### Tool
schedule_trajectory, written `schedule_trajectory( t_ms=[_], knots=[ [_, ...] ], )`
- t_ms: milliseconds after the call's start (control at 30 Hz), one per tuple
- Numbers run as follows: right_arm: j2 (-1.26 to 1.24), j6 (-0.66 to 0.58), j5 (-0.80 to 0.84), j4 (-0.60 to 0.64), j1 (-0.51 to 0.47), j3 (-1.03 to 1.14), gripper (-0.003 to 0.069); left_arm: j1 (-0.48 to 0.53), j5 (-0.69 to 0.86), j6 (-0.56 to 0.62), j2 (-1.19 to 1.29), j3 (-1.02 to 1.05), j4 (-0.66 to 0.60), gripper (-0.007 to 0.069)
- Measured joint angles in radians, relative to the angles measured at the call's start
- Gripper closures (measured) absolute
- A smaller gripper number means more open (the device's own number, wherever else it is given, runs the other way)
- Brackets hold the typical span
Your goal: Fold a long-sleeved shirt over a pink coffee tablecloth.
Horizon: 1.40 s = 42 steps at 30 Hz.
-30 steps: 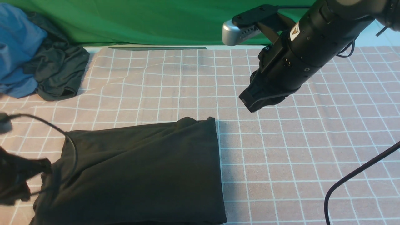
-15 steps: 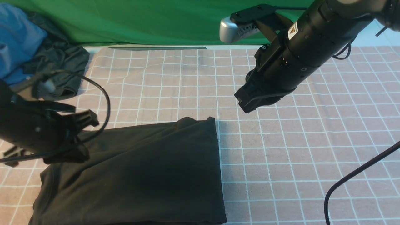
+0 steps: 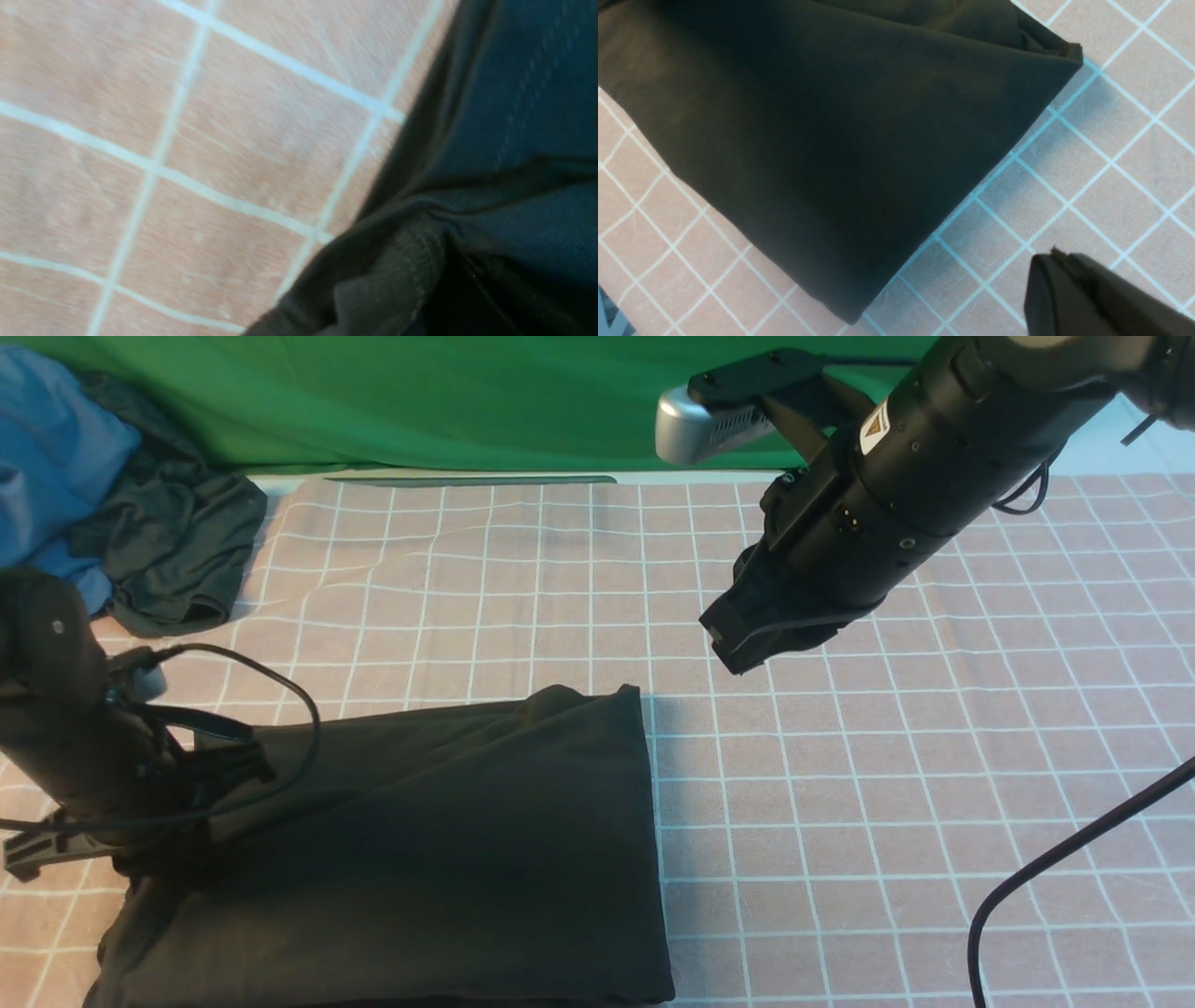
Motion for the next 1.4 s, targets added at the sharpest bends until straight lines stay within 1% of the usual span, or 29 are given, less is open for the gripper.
schedule_trajectory(
  t_ms=[133, 233, 300, 367, 400, 433, 500, 533, 567, 600, 633, 667, 733, 800, 933, 1167, 1200, 1267, 1367, 1400],
  knots=[
    [0.0, 0.0, 0.011, 0.001, 0.0, 0.0, 0.0621, 0.052, -0.006, -0.001, -0.023, -0.017, 0.044, 0.0611],
    [0.002, 0.005, 0.009, 0.001, 0.0, 0.0, 0.0621, 0.074, 0.001, -0.001, -0.047, -0.02, 0.05, 0.0611],
    [0.012, 0.016, -0.001, 0.005, 0.0, 0.0, 0.0615, 0.077, 0.016, 0.007, -0.071, -0.02, 0.034, 0.0611],
    [0.033, 0.023, -0.015, 0.007, 0.0, 0.0, 0.0588, 0.077, 0.03, 0.05, -0.111, -0.019, -0.028, 0.0611],
    [0.053, 0.026, -0.025, 0.007, 0.0, 0.0, 0.0543, 0.077, 0.034, 0.088, -0.143, -0.015, -0.07, 0.0611],
    [0.069, 0.026, -0.033, 0.007, 0.0, 0.0, 0.0518, 0.077, 0.034, 0.119, -0.168, -0.006, -0.117, 0.0611],
    [0.106, 0.029, -0.049, 0.007, 0.0, -0.003, 0.0425, 0.077, 0.035, 0.2, -0.236, 0.019, -0.199, 0.0611],
    [0.136, 0.034, -0.061, 0.007, 0.0, -0.008, 0.0358, 0.077, 0.037, 0.228, -0.278, 0.033, -0.23, 0.0611],
    [0.163, 0.035, -0.069, 0.007, 0.0, -0.017, 0.0314, 0.077, 0.038, 0.254, -0.323, 0.053, -0.264, 0.0611],
    [0.2, 0.036, -0.084, 0.007, 0.0, -0.035, 0.0244, 0.077, 0.04, 0.272, -0.377, 0.086, -0.299, 0.0611],
    [0.2, 0.036, -0.084, 0.007, 0.0, -0.035, 0.0235, 0.077, 0.041, 0.277, -0.395, 0.097, -0.307, 0.0611],
    [0.236, 0.041, -0.099, 0.007, 0.0, -0.059, 0.0185, 0.077, 0.046, 0.286, -0.449, 0.127, -0.322, 0.0611],
    [0.287, 0.054, -0.113, 0.007, 0.0, -0.105, 0.0116, 0.077, 0.051, 0.296, -0.536, 0.178, -0.337, 0.0611],
    [0.337, 0.062, -0.124, 0.007, 0.0, -0.142, 0.0086, 0.077, 0.061, 0.305, -0.599, 0.224, -0.338, 0.0611],
    [0.438, 0.077, -0.13, 0.009, 0.0, -0.222, 0.0074, 0.077, 0.084, 0.323, -0.708, 0.289, -0.339, 0.0611],
    [0.55, 0.106, -0.132, 0.032, 0.0, -0.294, 0.0075, 0.077, 0.083, 0.334, -0.785, 0.311, -0.339, 0.0611],
    [0.56, 0.108, -0.133, 0.039, 0.0, -0.298, 0.0079, 0.077, 0.083, 0.334, -0.786, 0.313, -0.339, 0.0611],
    [0.573, 0.107, -0.133, 0.057, 0.0, -0.3, 0.011, 0.077, 0.081, 0.334, -0.786, 0.313, -0.339, 0.0611],
    [0.579, 0.091, -0.137, 0.079, 0.0, -0.3, 0.0291, 0.077, 0.075, 0.334, -0.786, 0.314, -0.339, 0.0611],
    [0.58, 0.079, -0.138, 0.081, 0.0, -0.3, 0.0383, 0.077, 0.075, 0.334, -0.786, 0.314, -0.339, 0.0611]
  ],
)
